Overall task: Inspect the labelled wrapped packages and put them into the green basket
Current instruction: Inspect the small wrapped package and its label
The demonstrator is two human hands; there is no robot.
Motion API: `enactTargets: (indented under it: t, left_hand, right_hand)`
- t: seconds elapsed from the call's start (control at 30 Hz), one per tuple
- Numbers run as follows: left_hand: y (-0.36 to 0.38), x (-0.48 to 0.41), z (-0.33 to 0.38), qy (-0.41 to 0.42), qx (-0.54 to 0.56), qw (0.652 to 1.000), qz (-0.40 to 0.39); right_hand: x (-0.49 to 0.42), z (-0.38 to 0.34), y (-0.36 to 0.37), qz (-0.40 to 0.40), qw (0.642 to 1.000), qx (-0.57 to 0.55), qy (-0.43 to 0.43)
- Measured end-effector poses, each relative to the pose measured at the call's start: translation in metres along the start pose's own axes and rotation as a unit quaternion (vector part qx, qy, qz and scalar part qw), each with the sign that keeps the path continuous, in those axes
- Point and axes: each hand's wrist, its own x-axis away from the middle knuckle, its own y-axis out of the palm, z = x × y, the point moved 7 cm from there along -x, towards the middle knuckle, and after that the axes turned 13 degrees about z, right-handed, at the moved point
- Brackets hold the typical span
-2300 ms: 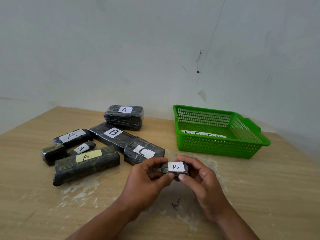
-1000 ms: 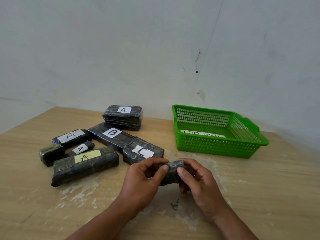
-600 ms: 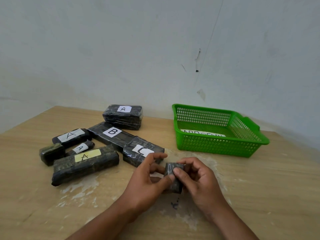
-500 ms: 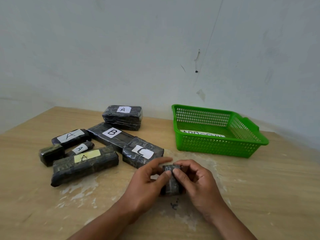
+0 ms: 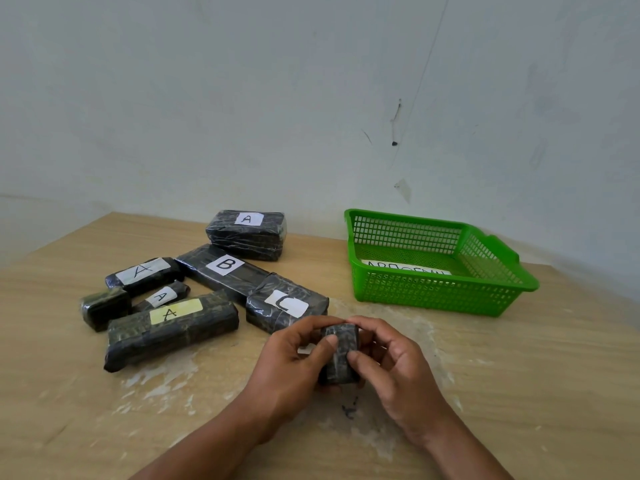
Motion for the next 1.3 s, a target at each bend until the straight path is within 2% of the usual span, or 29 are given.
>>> enactTargets:
  t: [0.17, 0.3, 0.4, 0.63, 0.8, 1.0, 1.13, 1.3]
  left_hand:
    - [0.005, 0.002, -0.004, -0.032, 0.035, 0.998, -0.051]
    - [0.004, 0.001, -0.004, -0.023, 0.017, 0.999, -0.033]
    - [0.004, 0.001, -0.004, -0.028, 0.031, 0.999, -0.031]
    - [0.006, 0.001, -0.004, -0.042, 0.058, 0.995, -0.071]
    - [0.007, 0.004, 0.000, -0.039, 0.054, 0.993, -0.099]
    - [0.003, 0.002, 0.006, -0.035, 0.095, 0.993, -0.066]
    - [0.003, 0.003, 0.003, -0.023, 0.063, 0.995, -0.077]
    - [0.002, 0.000, 0.003, -0.006, 0.028, 0.998, -0.056]
  right_hand:
    - [-0.002, -0.001, -0.004, 0.021, 1.000, -0.006, 0.001]
    - [0.001, 0.001, 0.000, -0.024, 0.998, -0.044, 0.024]
    - [0.001, 0.004, 0.003, -0.028, 0.998, -0.052, 0.031]
    - [0.000, 0.001, 0.000, -0.010, 0.996, -0.083, 0.031]
    - [0.002, -0.002, -0.001, -0.053, 0.992, -0.102, 0.047]
    - [0.000, -0.005, -0.005, -0.015, 0.997, -0.072, 0.020]
    - [-0.002, -0.007, -0.009, 0.009, 0.999, -0.042, 0.000]
    - [0.000, -0.007, -0.007, -0.007, 0.998, -0.056, 0.002]
